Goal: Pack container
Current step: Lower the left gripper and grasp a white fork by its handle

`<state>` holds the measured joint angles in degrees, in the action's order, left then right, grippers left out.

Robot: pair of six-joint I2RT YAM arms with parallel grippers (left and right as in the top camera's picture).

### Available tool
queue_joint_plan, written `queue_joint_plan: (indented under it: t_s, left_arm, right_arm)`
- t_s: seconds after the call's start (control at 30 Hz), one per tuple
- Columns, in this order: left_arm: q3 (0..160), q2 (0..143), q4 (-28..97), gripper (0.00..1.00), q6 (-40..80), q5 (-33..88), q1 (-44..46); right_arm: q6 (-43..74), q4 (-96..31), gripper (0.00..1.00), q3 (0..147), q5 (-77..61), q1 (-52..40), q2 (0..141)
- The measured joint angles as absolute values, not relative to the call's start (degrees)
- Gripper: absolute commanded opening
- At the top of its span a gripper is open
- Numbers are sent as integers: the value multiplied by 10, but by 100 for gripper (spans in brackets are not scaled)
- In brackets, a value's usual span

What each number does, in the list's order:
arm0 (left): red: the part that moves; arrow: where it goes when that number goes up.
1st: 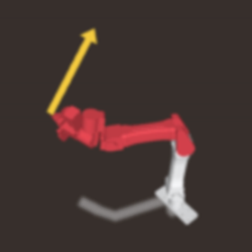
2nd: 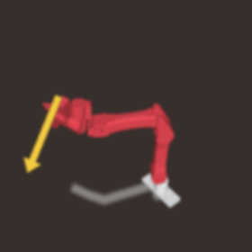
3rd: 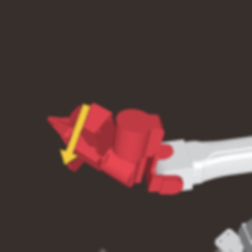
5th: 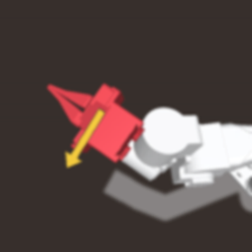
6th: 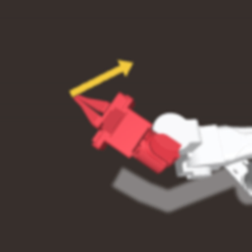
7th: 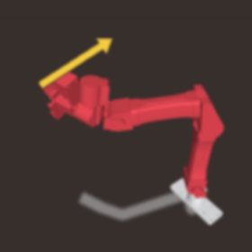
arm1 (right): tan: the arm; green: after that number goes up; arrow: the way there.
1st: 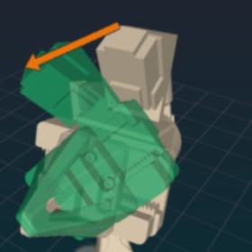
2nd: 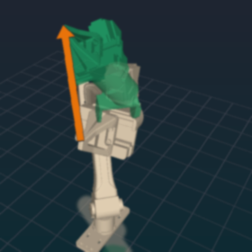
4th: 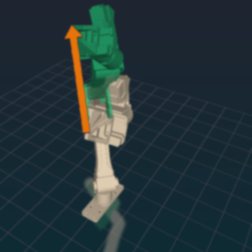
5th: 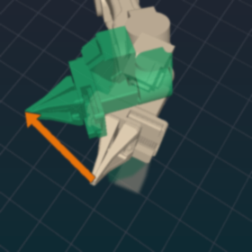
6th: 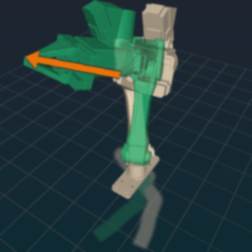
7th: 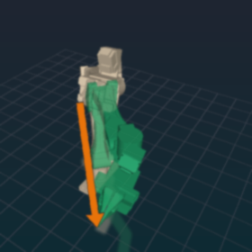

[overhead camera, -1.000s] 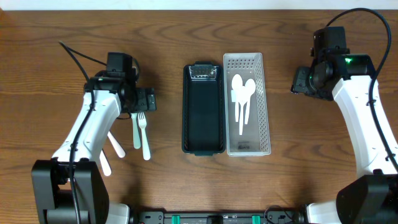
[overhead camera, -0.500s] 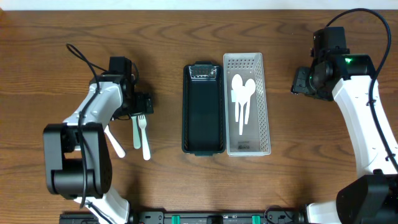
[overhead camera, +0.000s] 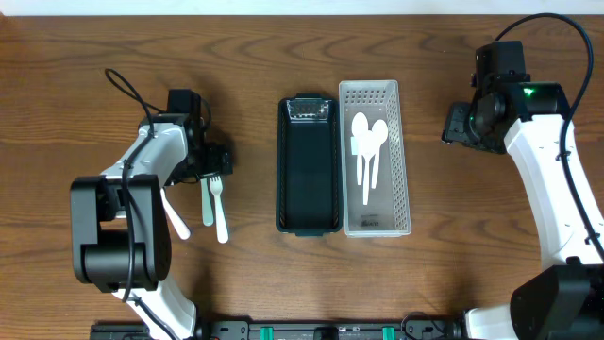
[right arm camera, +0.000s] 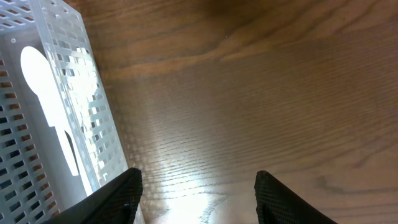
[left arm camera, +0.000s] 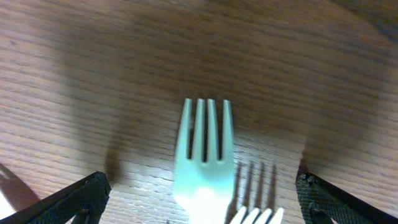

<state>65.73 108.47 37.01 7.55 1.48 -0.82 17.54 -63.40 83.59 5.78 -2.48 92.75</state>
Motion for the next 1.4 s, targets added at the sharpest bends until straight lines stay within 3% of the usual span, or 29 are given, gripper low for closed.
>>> queue_joint_plan:
  t_s: [0.33,0.97,1.4]
  left_arm:
    - [660,1088,369,98,77,18,-15]
    - [663,1091,365,49,90,26,-15]
    - [663,1091,367,40,88,26,-15]
  right_arm:
    - [175,-635,61,836,58,-25,927]
    - [175,-638,61,836,58,-25,927]
    - [175,-639,61,836,58,-25,927]
